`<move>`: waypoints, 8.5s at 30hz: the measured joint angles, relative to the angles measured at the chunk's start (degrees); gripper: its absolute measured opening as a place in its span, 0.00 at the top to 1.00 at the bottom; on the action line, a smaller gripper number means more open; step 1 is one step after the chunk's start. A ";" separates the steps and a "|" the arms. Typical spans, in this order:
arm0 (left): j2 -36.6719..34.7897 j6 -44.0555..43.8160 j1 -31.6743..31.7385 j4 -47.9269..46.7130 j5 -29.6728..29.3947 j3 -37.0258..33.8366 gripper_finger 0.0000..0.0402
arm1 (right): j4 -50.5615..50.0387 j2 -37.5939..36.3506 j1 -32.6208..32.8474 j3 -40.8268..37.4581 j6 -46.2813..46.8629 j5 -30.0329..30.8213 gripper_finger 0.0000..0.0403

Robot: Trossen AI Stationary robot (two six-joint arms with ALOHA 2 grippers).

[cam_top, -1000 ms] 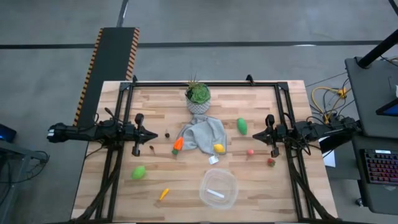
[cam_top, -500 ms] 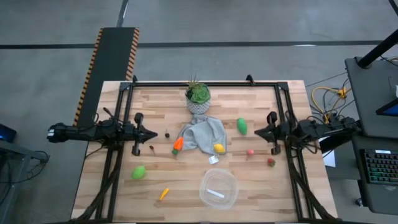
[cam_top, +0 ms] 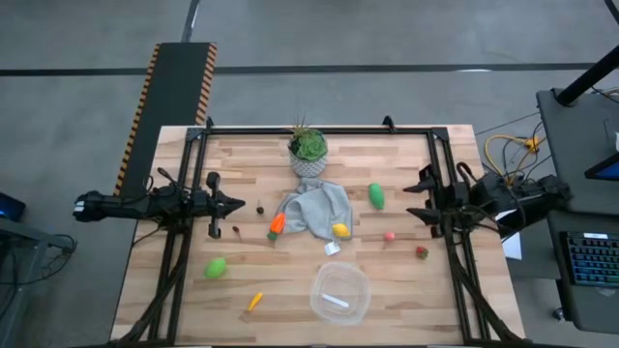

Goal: Pick and placing Produce into tupperware
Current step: Put the peach into the transparent bin, then put the strawberry into the transparent bin

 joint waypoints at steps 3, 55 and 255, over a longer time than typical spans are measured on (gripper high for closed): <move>0.00 -0.02 0.00 0.05 0.00 0.00 1.00 | -14.53 6.71 0.01 9.27 -1.07 1.15 0.32; -0.02 1.53 0.00 6.43 0.96 0.00 1.00 | -45.29 51.22 0.00 13.52 34.86 -6.03 0.39; 3.39 5.99 0.02 8.50 5.20 0.00 1.00 | -66.01 59.86 24.61 18.12 104.83 -8.52 0.71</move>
